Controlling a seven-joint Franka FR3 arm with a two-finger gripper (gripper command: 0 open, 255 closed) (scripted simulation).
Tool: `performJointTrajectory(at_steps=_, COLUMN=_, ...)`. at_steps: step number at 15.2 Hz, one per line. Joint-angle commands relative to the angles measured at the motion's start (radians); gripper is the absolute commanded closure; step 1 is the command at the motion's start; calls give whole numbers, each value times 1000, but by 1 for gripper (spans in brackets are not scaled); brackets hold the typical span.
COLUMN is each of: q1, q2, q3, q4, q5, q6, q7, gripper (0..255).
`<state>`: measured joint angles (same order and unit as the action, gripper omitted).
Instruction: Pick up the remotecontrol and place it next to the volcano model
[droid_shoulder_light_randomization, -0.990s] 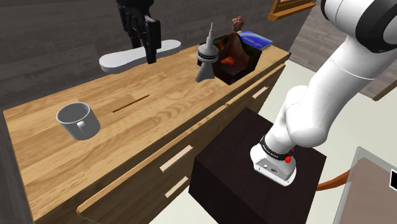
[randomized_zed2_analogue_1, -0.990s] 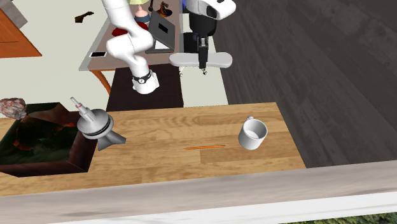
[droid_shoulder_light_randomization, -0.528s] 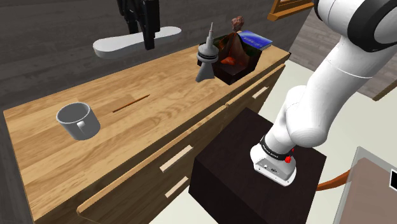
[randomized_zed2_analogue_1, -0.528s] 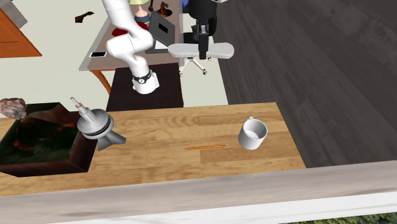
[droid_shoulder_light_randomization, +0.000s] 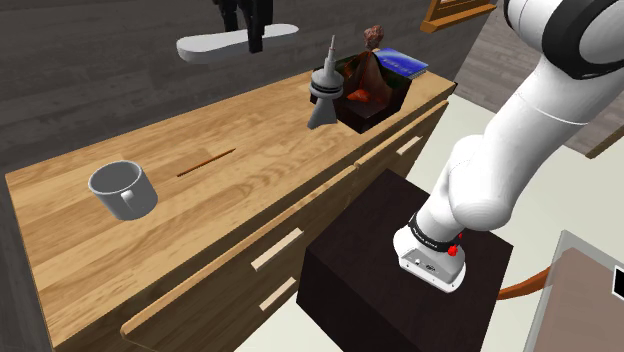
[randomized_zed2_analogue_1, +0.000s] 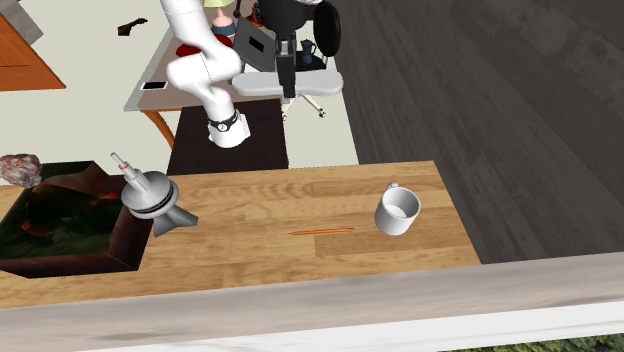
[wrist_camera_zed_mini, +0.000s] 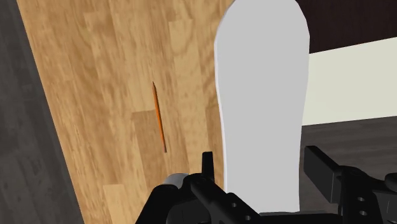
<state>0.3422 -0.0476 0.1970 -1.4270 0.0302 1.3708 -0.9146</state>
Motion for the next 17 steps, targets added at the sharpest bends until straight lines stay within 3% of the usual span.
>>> performJointTrajectory(at_steps=1, q1=-23, q2=-15, q3=-26, q4=-13, q5=1, q6=-2, q7=-50, gripper=255)
performJointTrajectory(at_steps=9, q1=-115, q2=-22, q3=-135, q4=-19, q5=-8, q6=-8, q7=-253, gripper=255)
performJointTrajectory(at_steps=17, q1=-208, q2=46, q3=-239, q4=65, q5=-16, q6=-27, q7=-450, gripper=255)
